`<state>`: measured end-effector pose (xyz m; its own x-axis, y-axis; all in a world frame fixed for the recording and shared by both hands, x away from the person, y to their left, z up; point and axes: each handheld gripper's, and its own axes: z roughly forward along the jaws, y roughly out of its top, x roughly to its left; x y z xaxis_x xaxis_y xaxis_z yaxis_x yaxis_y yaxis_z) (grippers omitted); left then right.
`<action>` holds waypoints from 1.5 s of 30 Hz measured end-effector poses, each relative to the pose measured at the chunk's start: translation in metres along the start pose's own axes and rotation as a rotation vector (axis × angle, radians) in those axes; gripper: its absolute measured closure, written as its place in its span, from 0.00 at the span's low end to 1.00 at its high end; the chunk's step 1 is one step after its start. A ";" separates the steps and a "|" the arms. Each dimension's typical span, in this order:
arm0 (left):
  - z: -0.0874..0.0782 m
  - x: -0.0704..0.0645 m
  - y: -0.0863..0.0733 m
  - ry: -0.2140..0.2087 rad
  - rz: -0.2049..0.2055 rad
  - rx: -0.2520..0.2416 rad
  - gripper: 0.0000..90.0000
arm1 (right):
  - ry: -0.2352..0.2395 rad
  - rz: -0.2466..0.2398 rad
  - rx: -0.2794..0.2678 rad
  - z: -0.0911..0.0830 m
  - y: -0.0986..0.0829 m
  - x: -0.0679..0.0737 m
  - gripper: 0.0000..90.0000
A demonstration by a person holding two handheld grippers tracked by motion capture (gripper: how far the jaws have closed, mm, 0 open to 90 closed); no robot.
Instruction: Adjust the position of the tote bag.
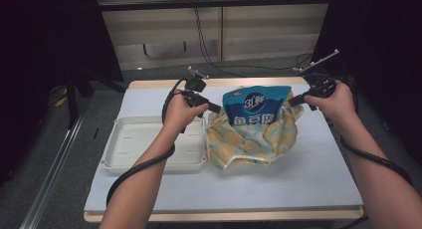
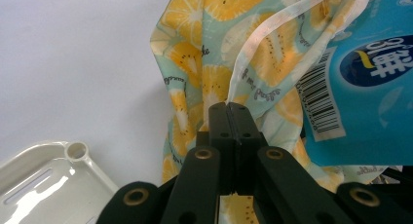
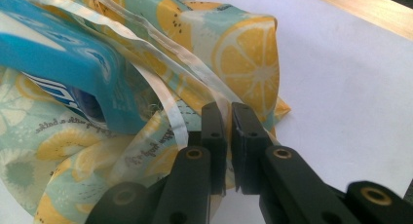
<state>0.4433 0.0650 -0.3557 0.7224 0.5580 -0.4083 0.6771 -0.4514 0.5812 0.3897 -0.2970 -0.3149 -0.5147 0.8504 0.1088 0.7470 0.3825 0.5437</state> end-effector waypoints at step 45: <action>0.029 0.007 -0.025 -0.011 -0.102 -0.038 1.00 | 0.015 0.084 0.017 0.040 -0.021 -0.011 0.96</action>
<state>0.4353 0.0601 -0.3931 0.6520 0.5918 -0.4741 0.7413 -0.3658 0.5628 0.3965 -0.3000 -0.3611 -0.4564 0.8742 0.1658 0.7946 0.3166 0.5180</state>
